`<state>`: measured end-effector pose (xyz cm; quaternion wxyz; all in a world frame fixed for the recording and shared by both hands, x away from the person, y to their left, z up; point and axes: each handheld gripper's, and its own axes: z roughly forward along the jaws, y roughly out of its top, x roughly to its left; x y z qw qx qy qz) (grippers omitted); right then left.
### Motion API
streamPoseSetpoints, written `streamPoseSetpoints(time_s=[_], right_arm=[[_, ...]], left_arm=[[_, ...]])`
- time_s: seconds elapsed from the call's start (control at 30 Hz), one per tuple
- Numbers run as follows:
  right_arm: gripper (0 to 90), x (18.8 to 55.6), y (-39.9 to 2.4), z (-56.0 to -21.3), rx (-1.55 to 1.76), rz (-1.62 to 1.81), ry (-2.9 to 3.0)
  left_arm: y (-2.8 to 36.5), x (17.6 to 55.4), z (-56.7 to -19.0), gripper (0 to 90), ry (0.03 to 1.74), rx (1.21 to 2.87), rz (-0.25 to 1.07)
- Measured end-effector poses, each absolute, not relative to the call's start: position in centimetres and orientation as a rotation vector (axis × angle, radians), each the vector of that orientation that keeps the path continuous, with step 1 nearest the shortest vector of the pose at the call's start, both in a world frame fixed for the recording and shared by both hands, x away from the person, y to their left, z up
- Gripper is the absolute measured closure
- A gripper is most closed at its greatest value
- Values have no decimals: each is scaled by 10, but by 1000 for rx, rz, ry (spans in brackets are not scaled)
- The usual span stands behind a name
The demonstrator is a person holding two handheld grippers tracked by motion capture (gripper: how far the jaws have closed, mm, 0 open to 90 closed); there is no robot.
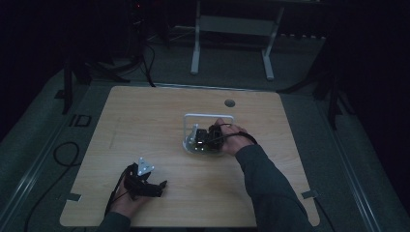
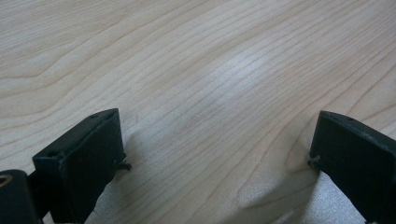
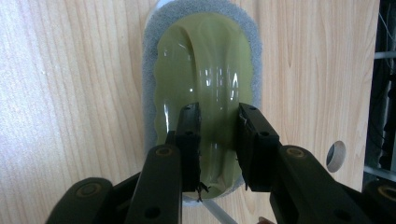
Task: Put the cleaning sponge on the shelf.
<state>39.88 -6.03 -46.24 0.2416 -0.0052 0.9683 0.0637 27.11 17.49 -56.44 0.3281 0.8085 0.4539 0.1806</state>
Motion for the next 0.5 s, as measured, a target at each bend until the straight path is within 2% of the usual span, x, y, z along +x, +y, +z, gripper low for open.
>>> streamPoseSetpoints(time_s=[0.4, 0.5], right_arm=[[712, 402, -64, -466, 13, 169, 2616], [659, 403, -64, -467, 20, 155, 2614]], left_arm=[[175, 271, -564, 29, 1188, 2117, 473], [175, 271, -564, 29, 1188, 2117, 472]])
